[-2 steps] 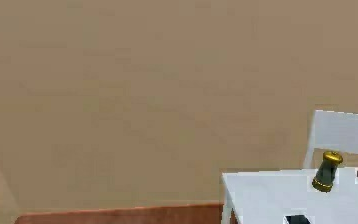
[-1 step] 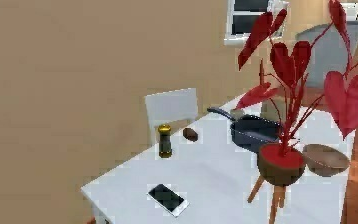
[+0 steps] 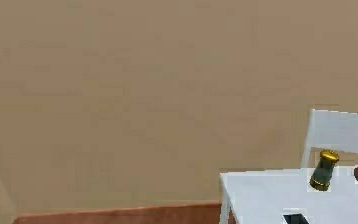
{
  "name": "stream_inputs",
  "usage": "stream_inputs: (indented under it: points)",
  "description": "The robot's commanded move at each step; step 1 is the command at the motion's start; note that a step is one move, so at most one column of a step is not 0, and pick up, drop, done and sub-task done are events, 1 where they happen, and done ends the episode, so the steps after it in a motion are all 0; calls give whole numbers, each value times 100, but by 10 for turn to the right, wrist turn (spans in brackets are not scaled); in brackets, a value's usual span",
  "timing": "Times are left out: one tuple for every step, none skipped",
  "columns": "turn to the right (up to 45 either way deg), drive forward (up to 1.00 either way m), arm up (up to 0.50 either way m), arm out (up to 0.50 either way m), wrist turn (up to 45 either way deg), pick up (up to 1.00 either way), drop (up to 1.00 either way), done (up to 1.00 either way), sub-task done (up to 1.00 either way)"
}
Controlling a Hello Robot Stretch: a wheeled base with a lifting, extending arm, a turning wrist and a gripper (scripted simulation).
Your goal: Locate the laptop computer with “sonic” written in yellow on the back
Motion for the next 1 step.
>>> stream_inputs:
  points:
    - [-450,0,0,0,0,0,0,0,0]
